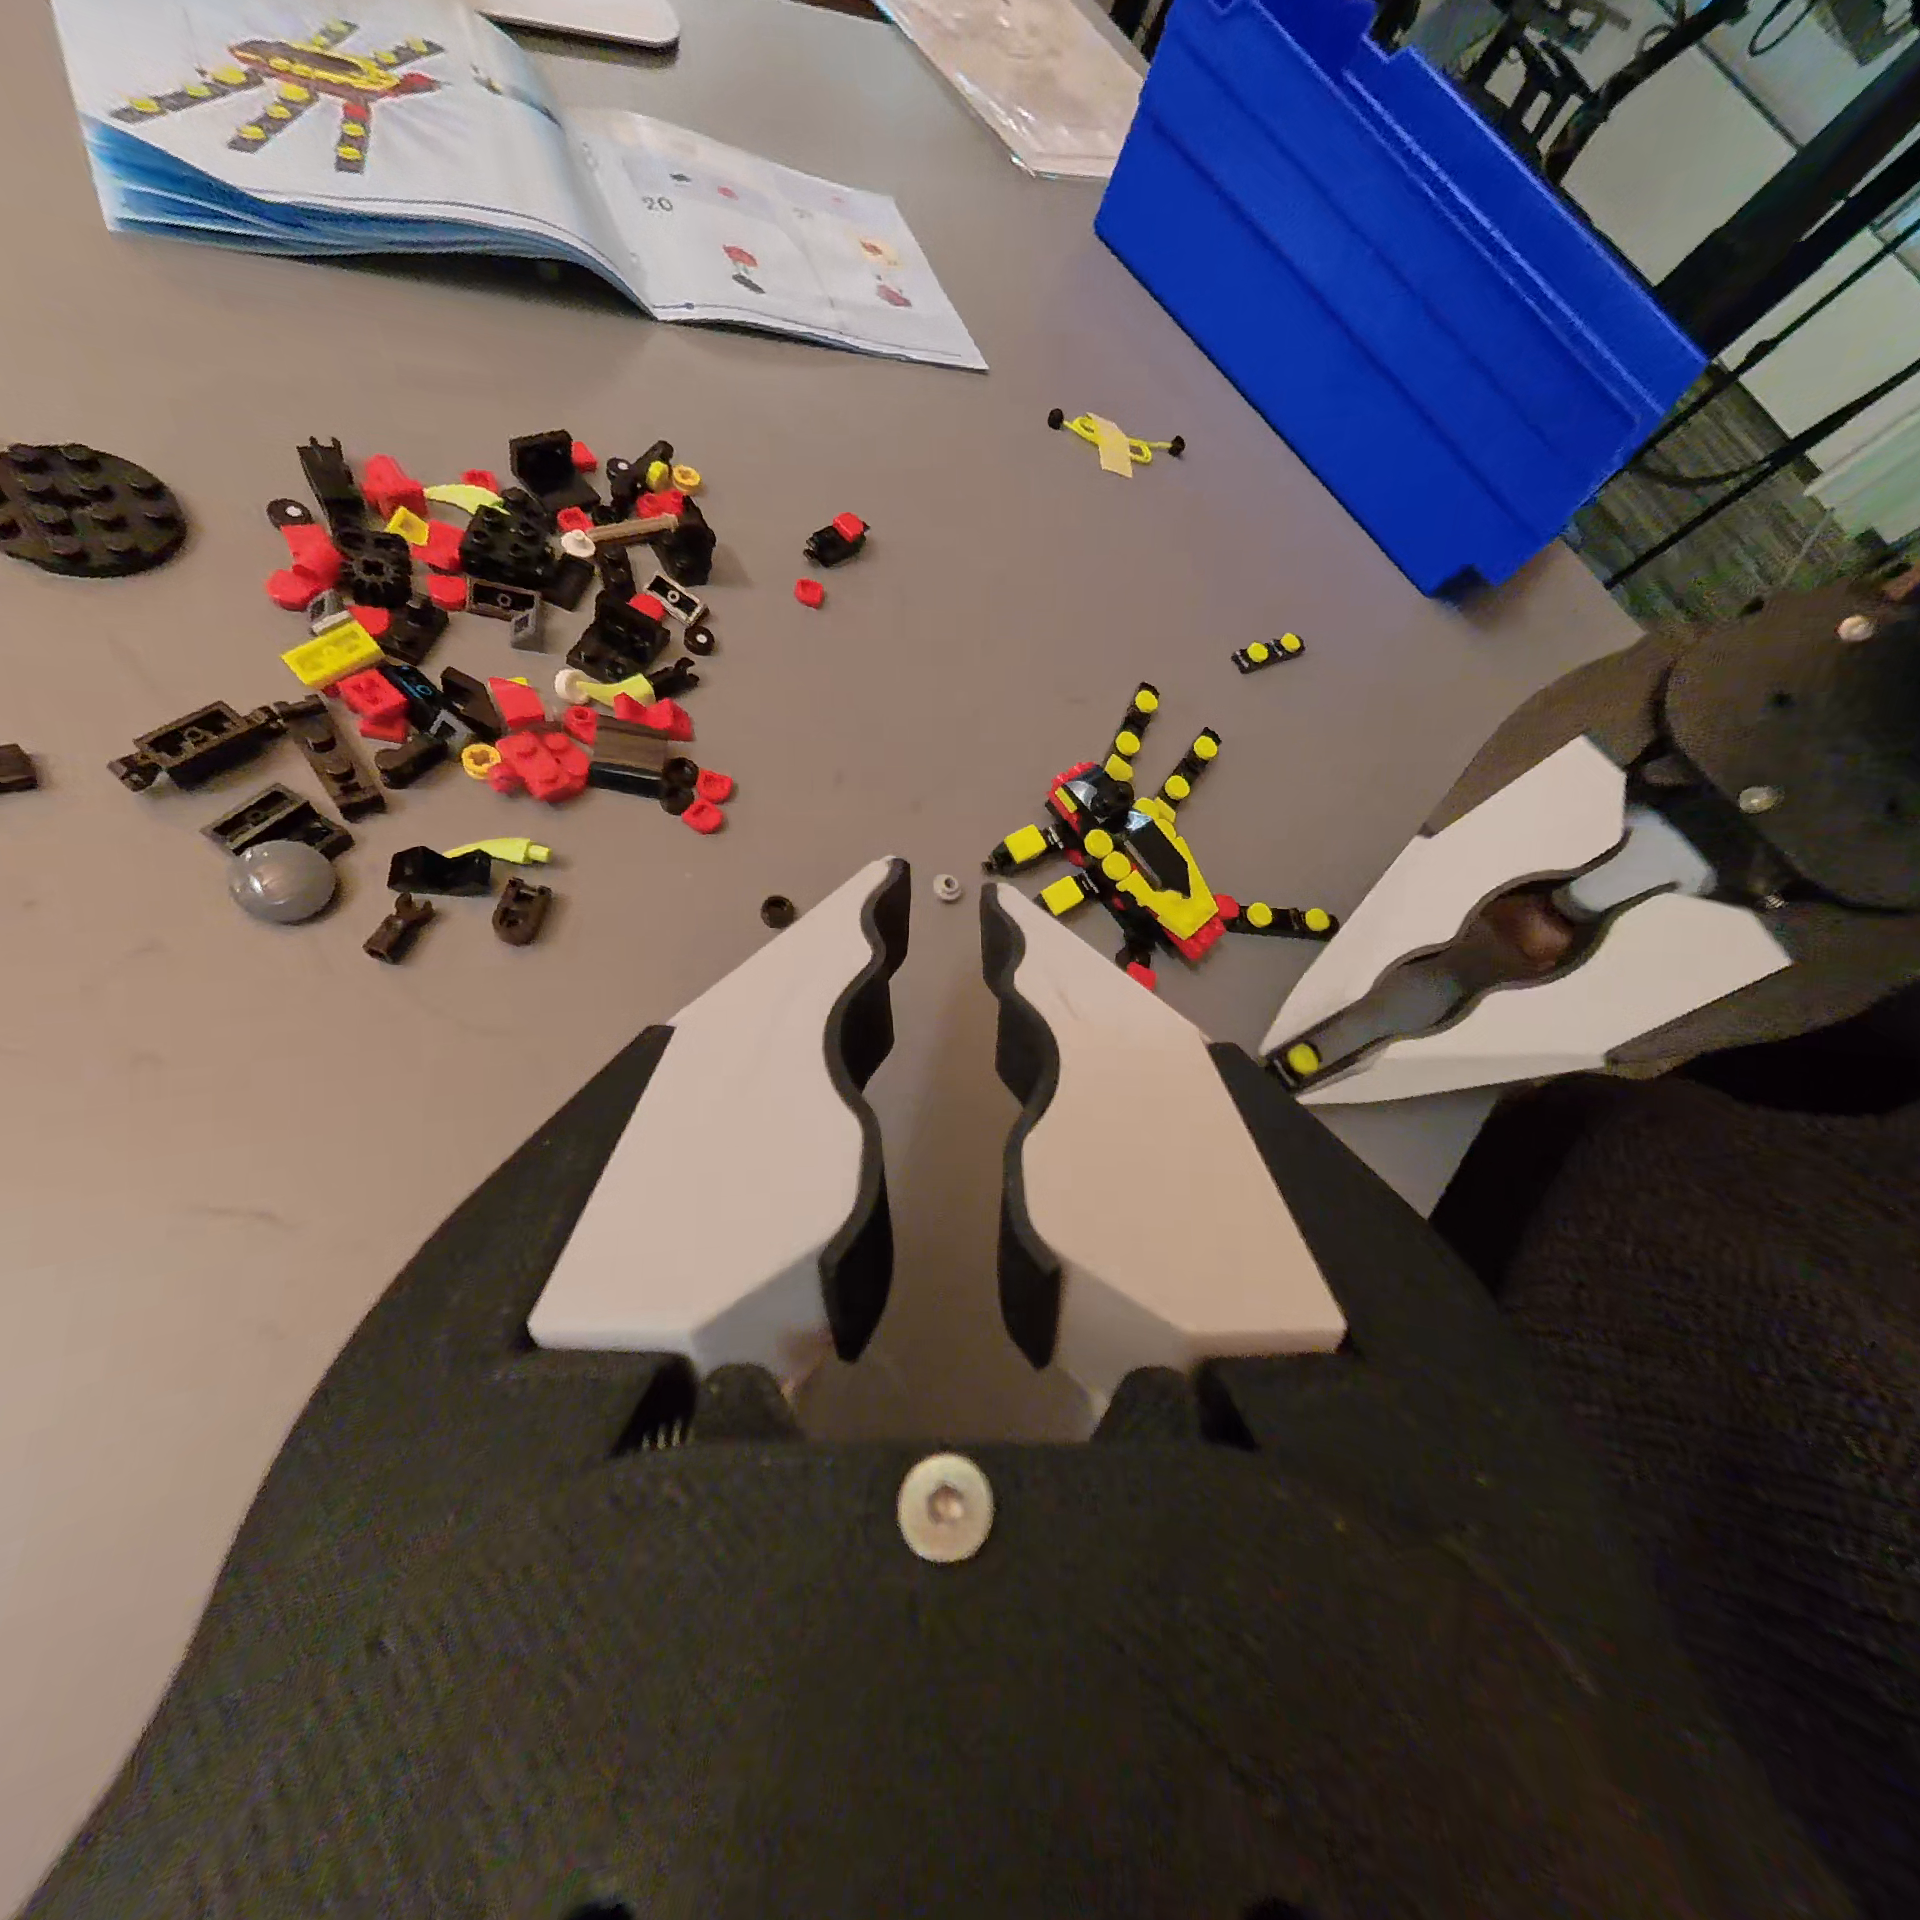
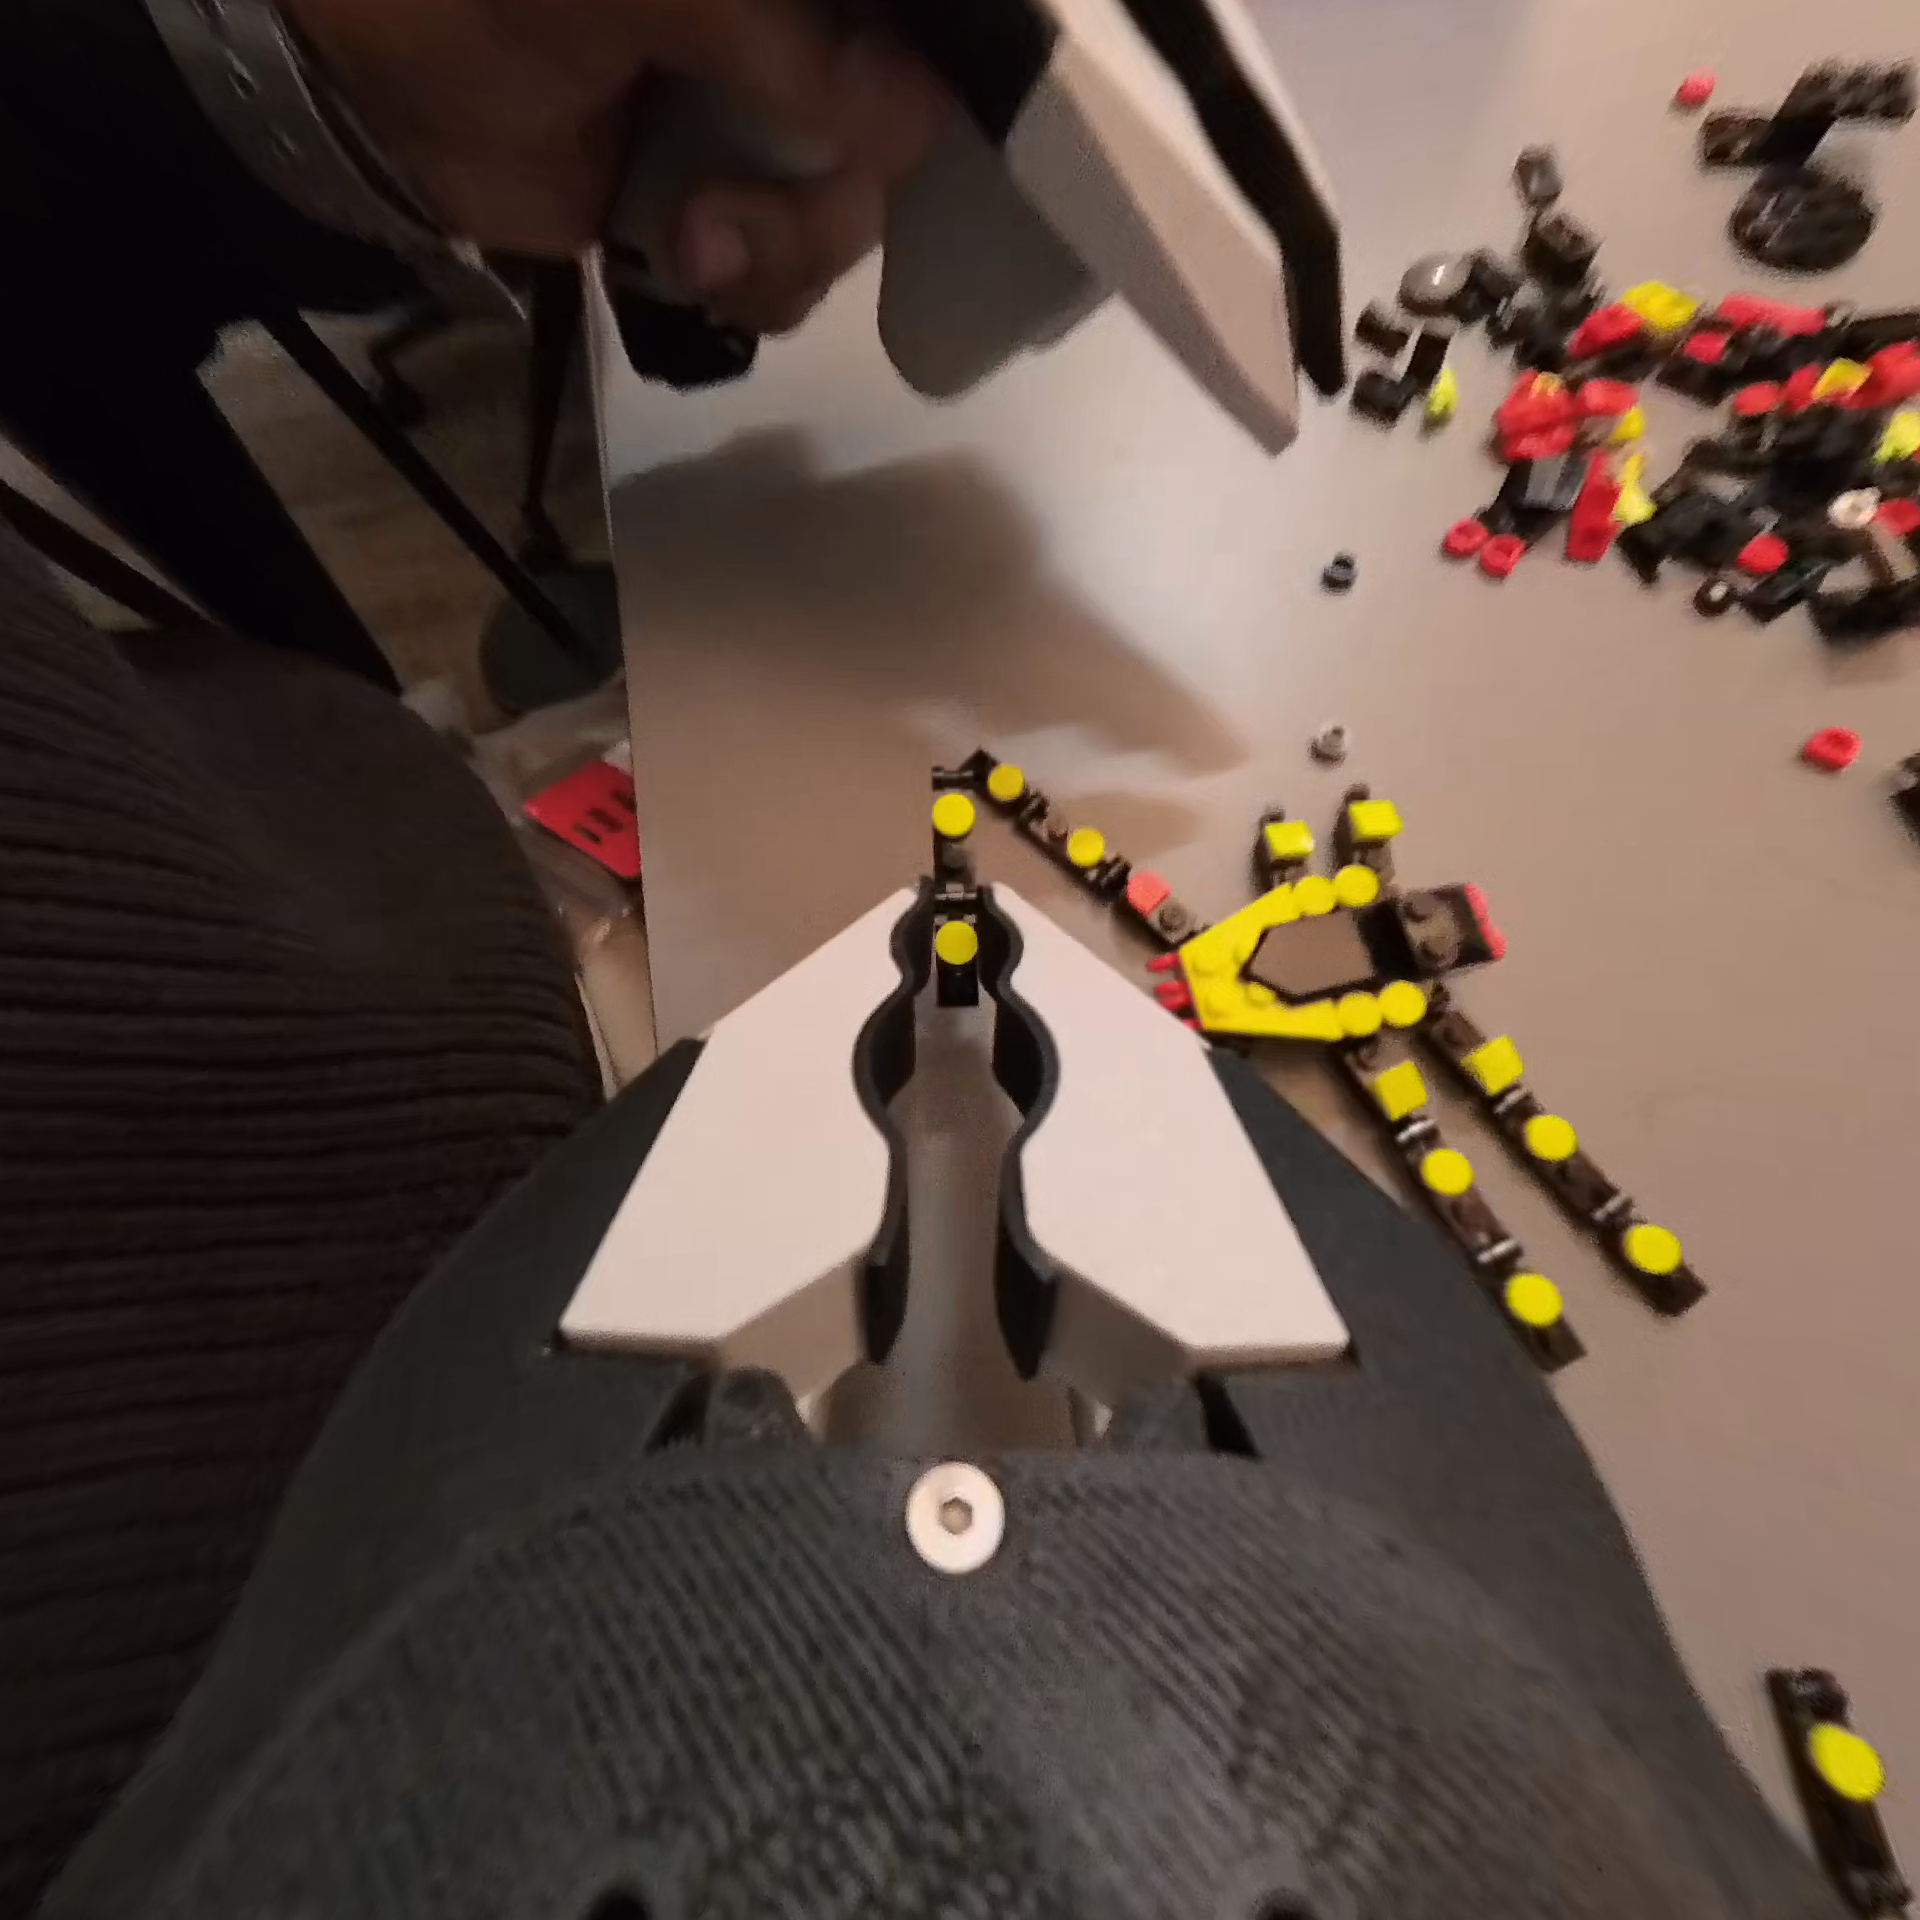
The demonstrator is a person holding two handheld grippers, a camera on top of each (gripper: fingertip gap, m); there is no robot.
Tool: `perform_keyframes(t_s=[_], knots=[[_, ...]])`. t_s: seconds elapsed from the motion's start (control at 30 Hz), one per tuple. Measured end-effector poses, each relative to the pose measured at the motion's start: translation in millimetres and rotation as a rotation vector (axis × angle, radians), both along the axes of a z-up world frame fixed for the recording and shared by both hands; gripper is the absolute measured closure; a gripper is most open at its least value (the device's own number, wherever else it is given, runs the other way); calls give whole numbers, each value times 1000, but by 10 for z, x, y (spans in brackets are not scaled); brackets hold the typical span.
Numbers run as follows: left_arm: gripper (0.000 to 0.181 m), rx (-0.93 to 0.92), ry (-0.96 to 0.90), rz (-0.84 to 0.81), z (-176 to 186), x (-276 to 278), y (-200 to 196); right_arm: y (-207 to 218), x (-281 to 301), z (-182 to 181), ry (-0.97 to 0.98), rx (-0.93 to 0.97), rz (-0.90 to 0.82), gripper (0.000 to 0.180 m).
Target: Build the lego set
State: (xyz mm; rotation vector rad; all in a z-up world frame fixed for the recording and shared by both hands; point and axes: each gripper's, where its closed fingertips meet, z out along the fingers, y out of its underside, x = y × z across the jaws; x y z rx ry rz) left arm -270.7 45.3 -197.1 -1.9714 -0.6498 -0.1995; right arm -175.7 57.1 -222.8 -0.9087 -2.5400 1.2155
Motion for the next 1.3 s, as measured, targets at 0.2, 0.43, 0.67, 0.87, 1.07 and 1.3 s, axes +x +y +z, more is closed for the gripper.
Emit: perform_keyframes(t_s=[0.2,0.43,0.67,0.87,1.07,1.3], knots=[[169,11,6,32,18,-47,-51,-235,-78,64,-43,-65,-18,173],[132,42,19,310,97,-492,-395,-360,-730,58,-135,-173,-417,173],[132,42,-33,276,39,-439,-380,-371,-700,-190,-185,-84,-446,173],[135,-18,-60,233,-59,-356,-341,-348,-680,-123,-176,-92,-419,157],[142,-164,-111,144,-254,-202,-369,-326,-549,-210,-228,-28,-373,153],[131,-247,-73,76,-305,-16,-332,-699,-388,-161,-300,-151,-245,149]])
